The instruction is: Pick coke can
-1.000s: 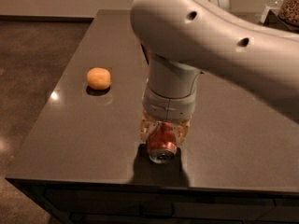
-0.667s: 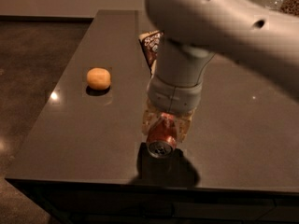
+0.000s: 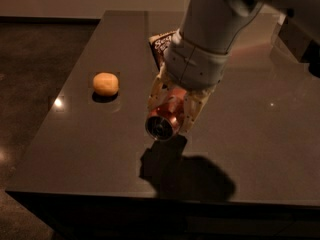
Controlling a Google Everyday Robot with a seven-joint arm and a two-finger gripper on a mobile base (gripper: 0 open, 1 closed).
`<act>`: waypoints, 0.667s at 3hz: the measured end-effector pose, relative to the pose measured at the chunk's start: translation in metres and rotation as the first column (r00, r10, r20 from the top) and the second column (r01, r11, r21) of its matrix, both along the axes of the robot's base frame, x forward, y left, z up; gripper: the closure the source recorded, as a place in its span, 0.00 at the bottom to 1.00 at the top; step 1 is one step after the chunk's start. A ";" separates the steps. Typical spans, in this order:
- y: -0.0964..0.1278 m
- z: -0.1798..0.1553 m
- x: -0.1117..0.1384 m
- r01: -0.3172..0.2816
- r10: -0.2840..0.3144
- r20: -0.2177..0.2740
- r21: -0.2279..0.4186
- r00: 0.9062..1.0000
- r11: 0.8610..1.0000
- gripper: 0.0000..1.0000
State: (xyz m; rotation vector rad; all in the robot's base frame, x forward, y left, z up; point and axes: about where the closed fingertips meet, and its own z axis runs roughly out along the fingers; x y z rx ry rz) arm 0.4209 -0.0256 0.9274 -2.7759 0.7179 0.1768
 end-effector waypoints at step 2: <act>0.000 0.062 0.007 0.153 -0.154 -0.002 0.127 0.988 0.980 1.00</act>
Offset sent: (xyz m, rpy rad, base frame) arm 0.0010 -0.0115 0.0786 0.1356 0.0297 -0.1946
